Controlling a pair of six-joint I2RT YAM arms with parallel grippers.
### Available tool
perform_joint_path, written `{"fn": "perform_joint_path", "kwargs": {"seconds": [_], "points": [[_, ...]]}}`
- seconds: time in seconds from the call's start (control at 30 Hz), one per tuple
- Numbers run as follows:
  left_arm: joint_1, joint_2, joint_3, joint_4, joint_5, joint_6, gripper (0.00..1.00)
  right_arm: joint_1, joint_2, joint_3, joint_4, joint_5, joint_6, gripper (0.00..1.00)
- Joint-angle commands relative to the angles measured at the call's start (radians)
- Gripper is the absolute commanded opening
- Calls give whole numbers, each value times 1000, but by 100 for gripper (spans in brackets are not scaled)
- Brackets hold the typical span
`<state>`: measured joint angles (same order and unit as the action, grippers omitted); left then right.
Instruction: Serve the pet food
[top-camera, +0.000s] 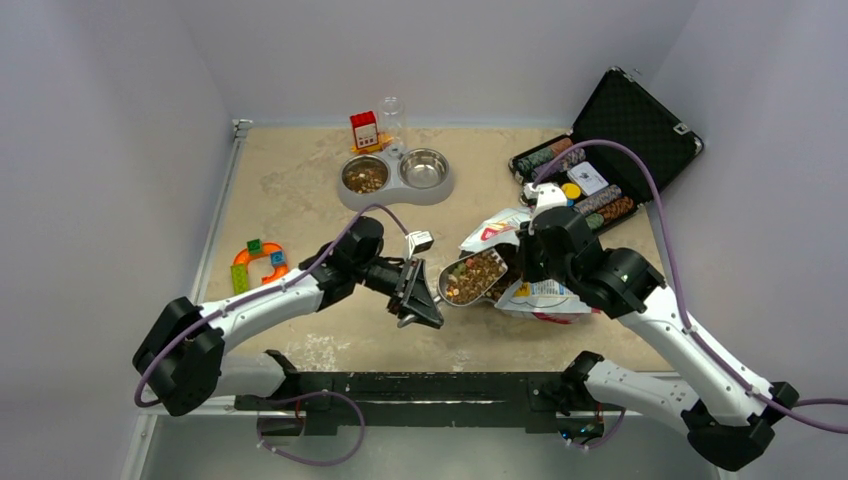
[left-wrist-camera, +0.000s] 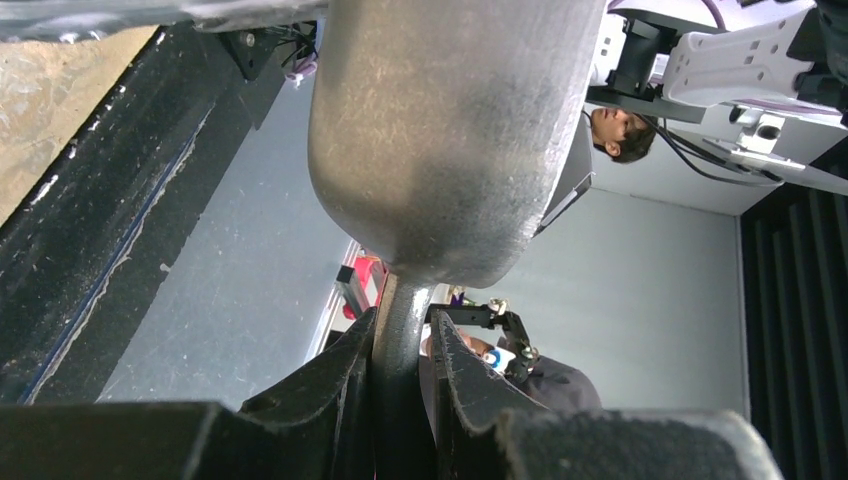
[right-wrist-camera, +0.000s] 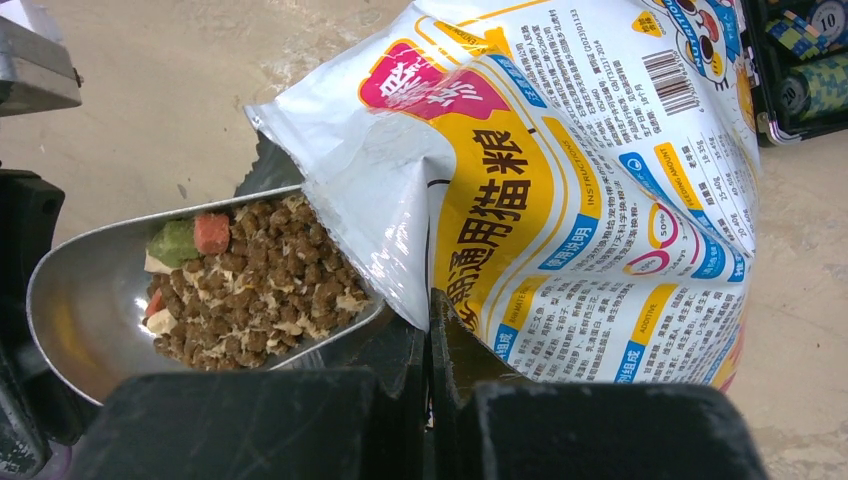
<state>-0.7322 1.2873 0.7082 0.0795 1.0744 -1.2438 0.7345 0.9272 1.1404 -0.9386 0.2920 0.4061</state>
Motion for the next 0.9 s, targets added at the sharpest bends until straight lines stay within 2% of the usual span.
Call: {"fn": "perform_joint_path", "kwargs": {"seconds": [0.0,0.57,0.87], "points": [[11,-51,-18,36,31,17,0,-16,-14,66,78,42,35,0],[23,-161,-43,-42,29,37,0,-26,-55,37,27,84,113,0],[92,-210,-15,-41,50,-1,0,-27,-99,-3,-19,88,135,0]]}}
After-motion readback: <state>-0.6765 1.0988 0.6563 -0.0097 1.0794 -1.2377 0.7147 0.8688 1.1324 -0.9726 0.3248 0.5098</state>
